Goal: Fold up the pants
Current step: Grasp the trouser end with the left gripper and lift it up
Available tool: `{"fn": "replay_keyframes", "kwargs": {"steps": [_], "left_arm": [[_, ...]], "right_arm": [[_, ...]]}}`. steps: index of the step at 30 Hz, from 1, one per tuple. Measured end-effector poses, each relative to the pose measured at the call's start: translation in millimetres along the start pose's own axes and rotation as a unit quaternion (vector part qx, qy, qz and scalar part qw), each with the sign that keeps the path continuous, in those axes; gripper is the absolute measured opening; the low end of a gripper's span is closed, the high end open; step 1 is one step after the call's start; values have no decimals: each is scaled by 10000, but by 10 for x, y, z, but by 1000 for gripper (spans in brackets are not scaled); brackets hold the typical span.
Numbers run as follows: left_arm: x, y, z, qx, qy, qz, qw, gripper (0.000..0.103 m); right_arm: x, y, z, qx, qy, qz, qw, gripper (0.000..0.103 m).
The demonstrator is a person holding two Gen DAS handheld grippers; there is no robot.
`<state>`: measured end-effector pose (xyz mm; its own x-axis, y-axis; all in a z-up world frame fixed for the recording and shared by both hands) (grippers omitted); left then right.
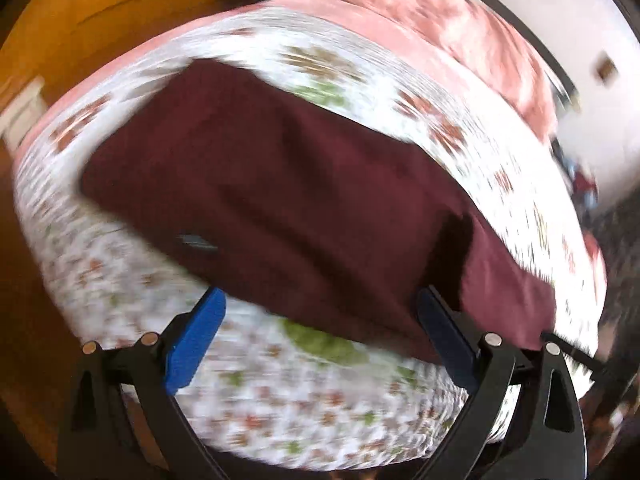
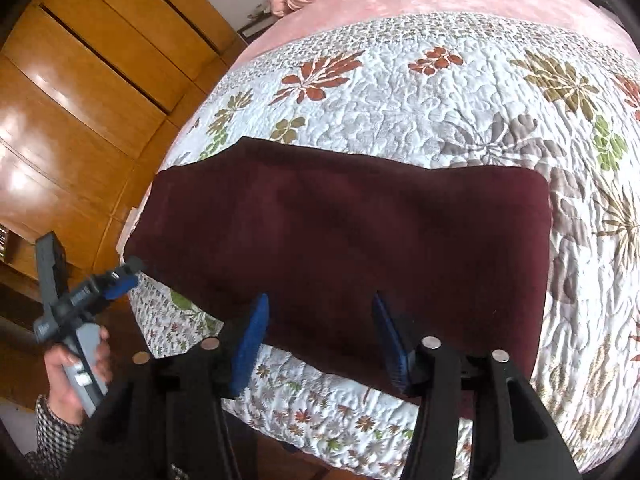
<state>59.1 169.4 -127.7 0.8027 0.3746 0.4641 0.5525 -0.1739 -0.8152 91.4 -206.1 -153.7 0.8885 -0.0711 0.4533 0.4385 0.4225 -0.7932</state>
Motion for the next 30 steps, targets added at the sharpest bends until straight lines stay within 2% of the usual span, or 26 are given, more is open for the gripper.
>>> {"fn": "replay_keyframes", "kwargs": {"steps": [4, 8, 13, 21, 22, 23, 25, 26, 28, 30], "left_arm": [[185, -66, 643, 42, -856, -61, 9963, 96], [298, 39, 1014, -192, -1469, -4, 9890, 96], [415, 209, 1298, -629, -2276, -89, 9717, 96], [532, 446, 1476, -1090, -2983, -254, 9479, 94], [568, 471, 1450, -1257, -2994, -286, 9454, 88], [587, 507, 1415, -1315, -3001, -212, 9446, 86], [627, 531, 1352, -1327, -2961, -212, 9457, 73], [643, 501, 1328, -1420, -2916, -312, 9454, 70], [668, 393, 1257, -1772, -2699, -567, 9448, 56], [660, 387, 1262, -1717, -2599, -583, 9485, 54]], "right_arm": [[-12, 216, -35, 163, 176, 142, 9996, 56], [-51, 368, -89, 114, 242, 226, 9994, 55], [-42, 413, -127, 149, 266, 230, 9993, 55], [-51, 467, -132, 95, 225, 220, 9995, 57], [-49, 475, -134, 94, 224, 221, 9995, 57], [-48, 478, -135, 95, 229, 219, 9995, 58], [-45, 485, -134, 106, 222, 214, 9995, 59], [-45, 491, -130, 106, 211, 213, 9995, 59], [-49, 492, -130, 111, 180, 197, 9996, 59], [-46, 499, -134, 124, 178, 188, 9996, 61]]}}
Point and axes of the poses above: each gripper's, at about its wrist camera, not at the fingertips, and y roughly the way its jaws point, z to its left, x to its top, the point moved 3 cm from there along y, roughly the way its jaws point, and after that the axes turned 3 degrees about -z, right-handed, at the moved point
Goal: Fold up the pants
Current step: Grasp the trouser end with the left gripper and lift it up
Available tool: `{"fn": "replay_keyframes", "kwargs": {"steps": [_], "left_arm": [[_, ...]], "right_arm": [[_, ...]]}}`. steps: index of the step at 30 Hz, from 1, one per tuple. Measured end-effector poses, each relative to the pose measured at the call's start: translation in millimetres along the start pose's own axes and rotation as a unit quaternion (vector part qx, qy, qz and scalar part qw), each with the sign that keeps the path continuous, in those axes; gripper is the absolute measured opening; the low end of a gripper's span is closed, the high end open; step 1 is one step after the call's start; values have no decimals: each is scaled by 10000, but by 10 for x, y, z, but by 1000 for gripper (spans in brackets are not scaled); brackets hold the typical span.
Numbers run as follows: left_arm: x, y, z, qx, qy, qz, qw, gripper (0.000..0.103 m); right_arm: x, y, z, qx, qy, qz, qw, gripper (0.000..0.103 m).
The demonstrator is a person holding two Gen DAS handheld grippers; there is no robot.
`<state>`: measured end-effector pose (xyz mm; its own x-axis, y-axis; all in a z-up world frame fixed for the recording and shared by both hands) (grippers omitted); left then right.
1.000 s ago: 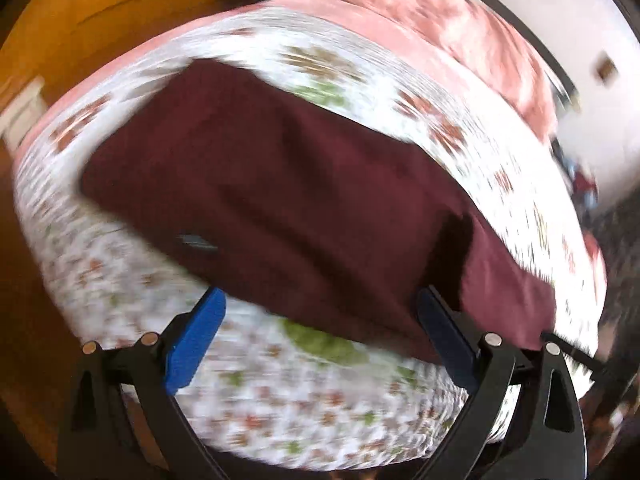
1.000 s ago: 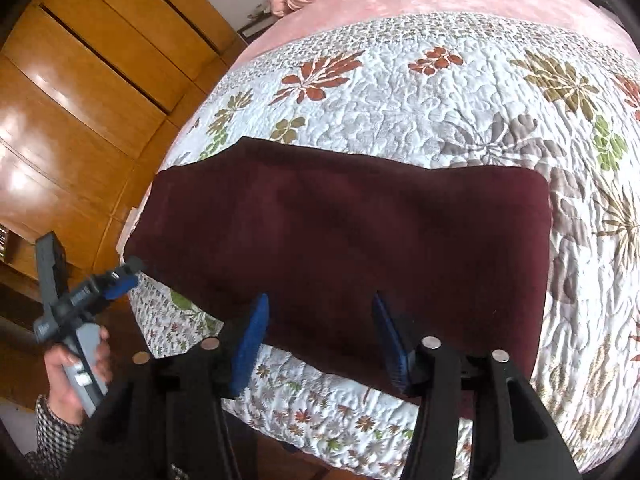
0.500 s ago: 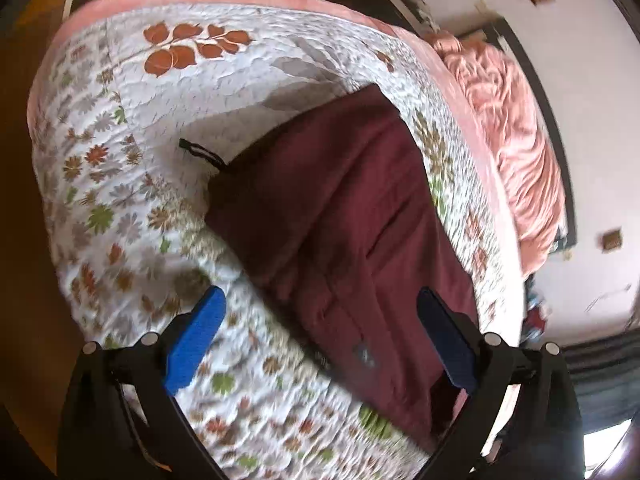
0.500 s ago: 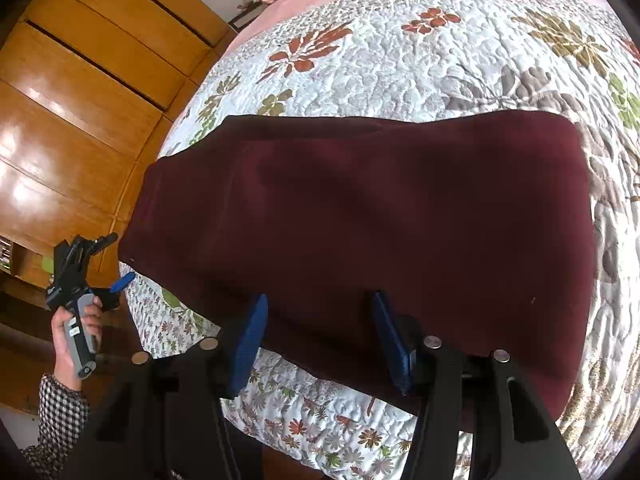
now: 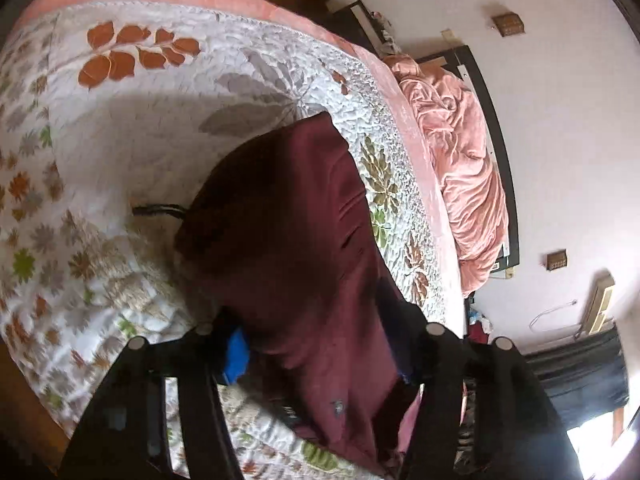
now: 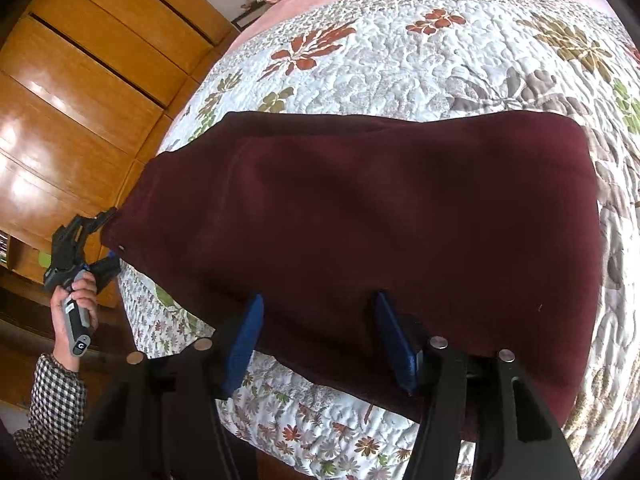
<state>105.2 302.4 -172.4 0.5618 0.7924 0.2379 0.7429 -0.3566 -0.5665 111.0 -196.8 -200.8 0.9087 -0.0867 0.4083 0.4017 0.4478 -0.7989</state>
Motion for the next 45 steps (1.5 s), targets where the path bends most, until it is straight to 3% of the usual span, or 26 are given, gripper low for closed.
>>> {"fn": "replay_keyframes", "kwargs": {"steps": [2, 5, 7, 8, 9, 11, 12, 13, 16, 27, 32, 39, 45], "left_arm": [[-11, 99, 161, 429, -160, 169, 9988, 55], [-20, 242, 256, 550, -235, 208, 9980, 57], [-8, 290, 141, 444, -201, 174, 9987, 81], [2, 314, 91, 511, -183, 161, 9984, 82], [13, 348, 56, 644, -178, 144, 9977, 79], [10, 375, 21, 836, -222, 86, 9962, 63], [10, 363, 48, 896, -243, 87, 9956, 46], [6, 358, 76, 877, -284, 89, 9957, 39], [28, 311, 140, 686, -361, 90, 9970, 30], [-61, 79, -217, 134, -2, -188, 9997, 24], [-200, -36, -599, -341, 616, -335, 9970, 23], [-546, -92, -1212, -626, 1663, -258, 9838, 23], [-982, -37, -1639, -659, 2565, 10, 9643, 24]], "right_arm": [[10, 13, 4, 12, 29, -2, 10000, 64], [-1, 21, 27, 3, -51, -20, 10000, 65], [-8, 25, 40, -10, -107, -27, 9999, 65], [-9, 28, 43, -10, -110, -28, 9999, 65], [-7, 30, 42, 1, -101, -25, 9999, 65], [-7, 26, 29, 39, -78, -34, 10000, 65], [-9, 23, 21, 58, -74, -40, 9999, 65], [-12, 21, 13, 83, -75, -48, 9999, 65], [-23, 18, -1, 136, -56, -65, 9999, 65], [-4, -68, -48, 304, 187, -118, 9993, 65], [14, -249, -63, 379, 300, -293, 9984, 65], [41, -458, -79, 313, 268, -506, 9979, 65], [46, -559, -141, 268, 313, -616, 9973, 65]]}}
Point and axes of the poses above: each gripper's, at about its wrist camera, not at the fingertips, and y roughly the way its jaws point, z to its left, x to its top, the point moved 3 cm from there along y, roughly the way its jaws point, and after that the axes turned 3 degrees about -z, right-handed, at the moved point
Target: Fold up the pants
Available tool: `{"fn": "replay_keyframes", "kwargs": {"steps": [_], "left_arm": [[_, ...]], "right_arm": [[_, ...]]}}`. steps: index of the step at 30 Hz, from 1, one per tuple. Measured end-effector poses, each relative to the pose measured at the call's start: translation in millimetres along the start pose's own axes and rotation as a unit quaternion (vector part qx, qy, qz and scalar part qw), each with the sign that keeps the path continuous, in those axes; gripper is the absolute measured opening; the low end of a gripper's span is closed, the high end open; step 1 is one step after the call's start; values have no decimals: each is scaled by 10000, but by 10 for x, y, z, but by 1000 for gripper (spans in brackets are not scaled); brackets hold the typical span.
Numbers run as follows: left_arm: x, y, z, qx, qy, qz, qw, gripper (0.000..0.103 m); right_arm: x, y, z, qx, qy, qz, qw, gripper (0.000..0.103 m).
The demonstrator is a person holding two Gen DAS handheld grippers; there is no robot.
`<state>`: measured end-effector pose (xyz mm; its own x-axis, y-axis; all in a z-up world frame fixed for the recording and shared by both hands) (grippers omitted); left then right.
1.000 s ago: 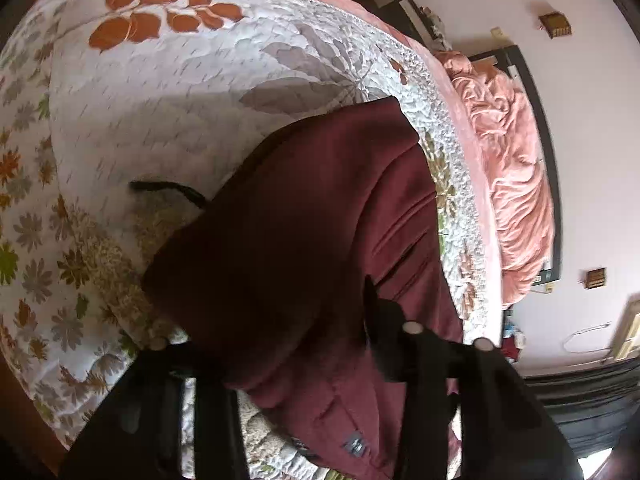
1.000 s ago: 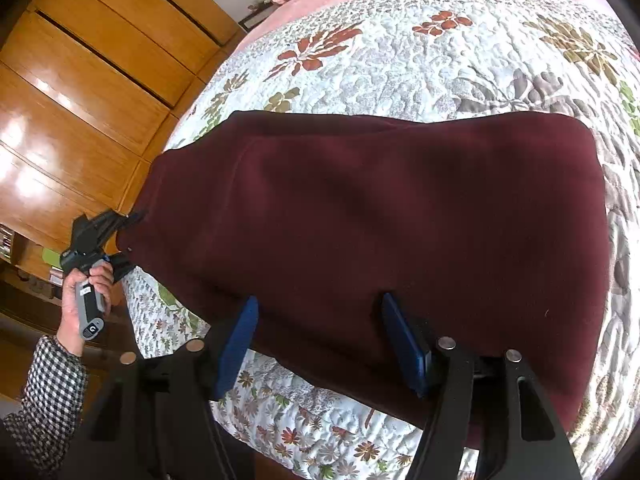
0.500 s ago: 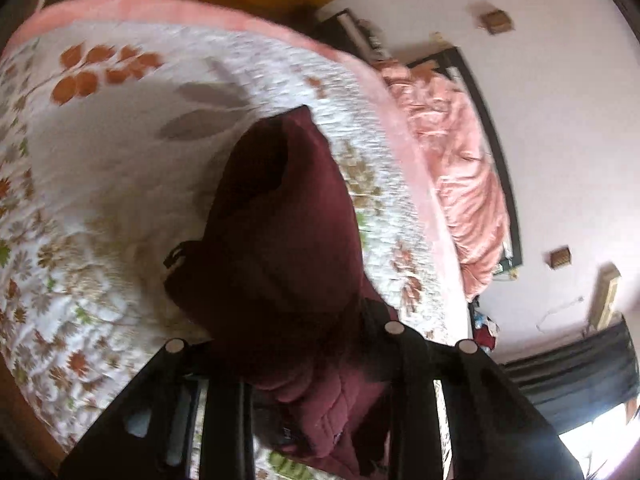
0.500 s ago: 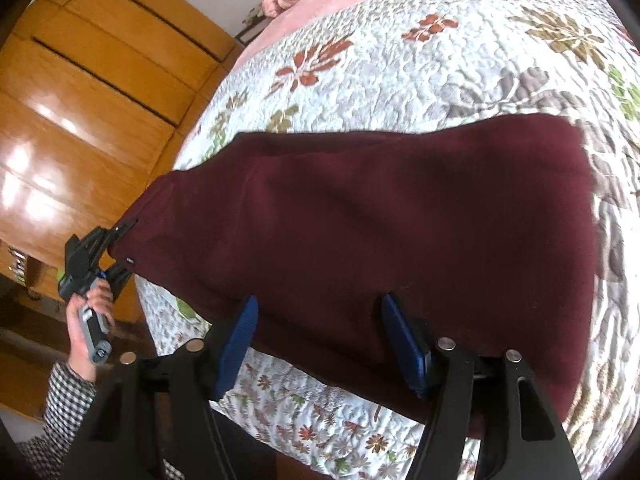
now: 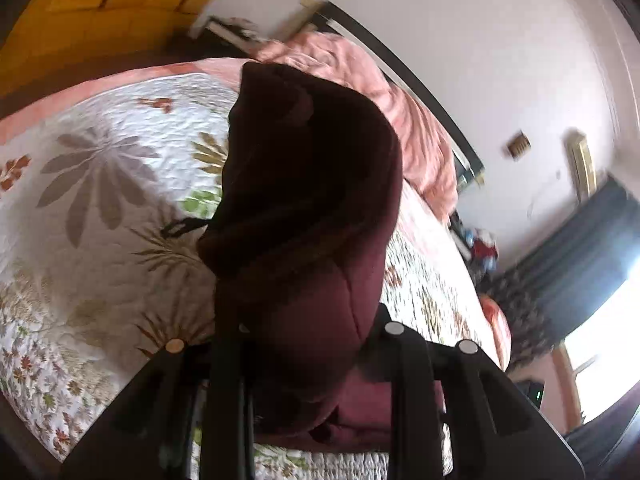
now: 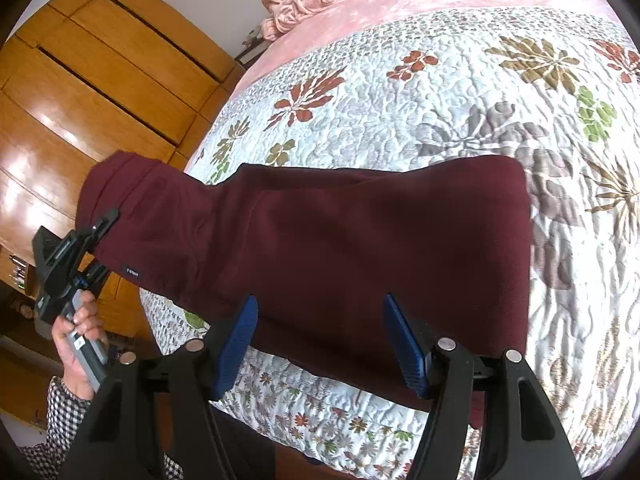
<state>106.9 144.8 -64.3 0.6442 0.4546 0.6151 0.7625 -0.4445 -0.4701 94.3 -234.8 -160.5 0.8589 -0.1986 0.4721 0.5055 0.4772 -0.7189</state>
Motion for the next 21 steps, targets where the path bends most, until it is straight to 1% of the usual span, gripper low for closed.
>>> {"fn": "replay_keyframes", "kwargs": {"steps": [2, 6, 11, 17, 18, 21], "left_arm": [[-83, 72, -161, -1, 300, 128, 9995, 24], [-244, 248, -369, 19, 659, 380, 9971, 24], [-426, 497, -560, 113, 1101, 728, 9912, 25], [-717, 730, -590, 286, 1640, 1146, 9794, 26], [-779, 780, -608, 334, 1751, 1221, 9764, 26], [-929, 910, -651, 395, 1990, 1437, 9686, 30]], "right_arm": [[7, -11, -10, 6, 33, -23, 10000, 65], [27, -75, -66, 0, 88, -110, 9999, 66], [34, -154, -150, -64, 139, -163, 9998, 66], [5, -147, -229, -82, 225, -114, 9996, 67], [-2, -135, -240, -80, 241, -102, 9996, 67], [-24, -79, -266, -72, 294, -42, 9995, 67]]}}
Point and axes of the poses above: each gripper's, at about its wrist camera, not at the fingertips, and y roughly the way its jaws point, z to its left, x to its top, the point moved 3 cm from there along y, roughly the way its jaws point, and after that the axes turned 3 degrees about -z, right-handed, at the moved point
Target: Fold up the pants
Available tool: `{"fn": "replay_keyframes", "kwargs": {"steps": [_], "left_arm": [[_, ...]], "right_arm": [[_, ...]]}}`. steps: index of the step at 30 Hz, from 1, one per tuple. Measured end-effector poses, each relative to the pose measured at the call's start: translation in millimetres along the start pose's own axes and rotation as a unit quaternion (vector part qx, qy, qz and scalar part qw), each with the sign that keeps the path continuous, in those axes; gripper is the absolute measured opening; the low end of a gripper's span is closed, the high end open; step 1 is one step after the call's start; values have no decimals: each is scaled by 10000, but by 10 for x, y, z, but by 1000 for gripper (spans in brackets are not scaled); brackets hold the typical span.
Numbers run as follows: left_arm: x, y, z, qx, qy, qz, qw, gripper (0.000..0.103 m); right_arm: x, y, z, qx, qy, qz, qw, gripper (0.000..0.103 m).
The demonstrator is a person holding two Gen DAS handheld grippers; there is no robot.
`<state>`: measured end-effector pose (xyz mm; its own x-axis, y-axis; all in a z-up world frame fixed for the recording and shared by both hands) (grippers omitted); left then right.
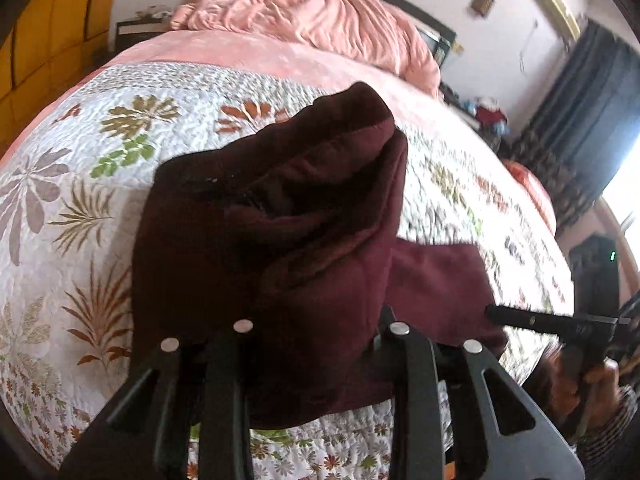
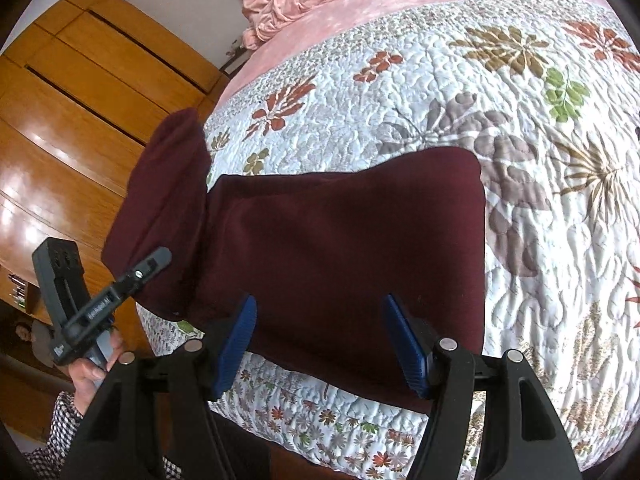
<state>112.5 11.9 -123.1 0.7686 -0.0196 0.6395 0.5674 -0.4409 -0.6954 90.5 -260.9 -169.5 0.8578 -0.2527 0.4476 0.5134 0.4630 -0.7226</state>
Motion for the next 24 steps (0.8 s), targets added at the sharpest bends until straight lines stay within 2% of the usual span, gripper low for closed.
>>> {"fn": "replay_keyframes", "kwargs": {"steps": [2, 5, 6, 7, 9, 10, 12, 13, 15, 17, 18, 20, 21, 24], "left_arm": [[-32, 81, -37, 3, 76, 117, 9999, 34], [-95, 170, -125, -87, 167, 238, 9995, 47], [-71, 134, -158, -172, 167, 228, 9995, 60], [-62, 91, -211, -431, 151, 238, 9987, 74], [-39, 7, -253, -767, 70, 266, 9967, 89], [-31, -52, -270, -1031, -5, 287, 9943, 89], [-28, -149, -263, -1272, -142, 296, 9913, 90], [-10, -202, -202, -1230, -242, 236, 9918, 90], [10, -256, -32, -886, -435, 88, 9951, 90], [36, -290, 243, -389, -753, -53, 9964, 90], [32, -290, 331, -138, -831, -52, 9964, 90], [38, -241, 534, 523, -870, 59, 9948, 90], [38, -215, 588, 713, -858, 121, 9937, 90], [-15, -59, 740, 889, -941, 486, 9904, 90]], "right_arm": [[-18, 64, -19, -41, 12, 70, 10000, 67], [-47, 135, -66, -104, 50, 163, 9998, 67], [-55, 150, -81, -101, 62, 169, 9998, 67], [-56, 156, -93, -87, 71, 173, 9998, 67], [-49, 153, -103, -38, 91, 190, 9998, 69], [-45, 152, -105, -8, 108, 202, 9997, 69], [-38, 149, -105, 30, 149, 207, 9997, 72], [-35, 143, -98, 30, 154, 201, 9997, 72], [-22, 116, -62, 9, 142, 197, 9997, 73], [4, 74, 16, 90, 91, 169, 9998, 75], [31, 46, 82, 154, 32, 140, 9998, 79], [81, 23, 213, 248, -89, 139, 9996, 86], [116, 34, 295, 308, -156, 154, 9993, 86], [199, 151, 476, 504, -118, 338, 9981, 88]]}}
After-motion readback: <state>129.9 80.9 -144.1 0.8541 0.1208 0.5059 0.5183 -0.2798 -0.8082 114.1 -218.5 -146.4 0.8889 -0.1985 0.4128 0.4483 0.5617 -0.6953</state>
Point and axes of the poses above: each gripper's, at about its wrist camera, not at the fingertips, and y roughly the way its jaws point, z to its left, x to its top, the point moved 3 cm from there along y, roughly the way its jaws point, and after that the axes turned 3 degrees about -z, right-handed, at the moved point
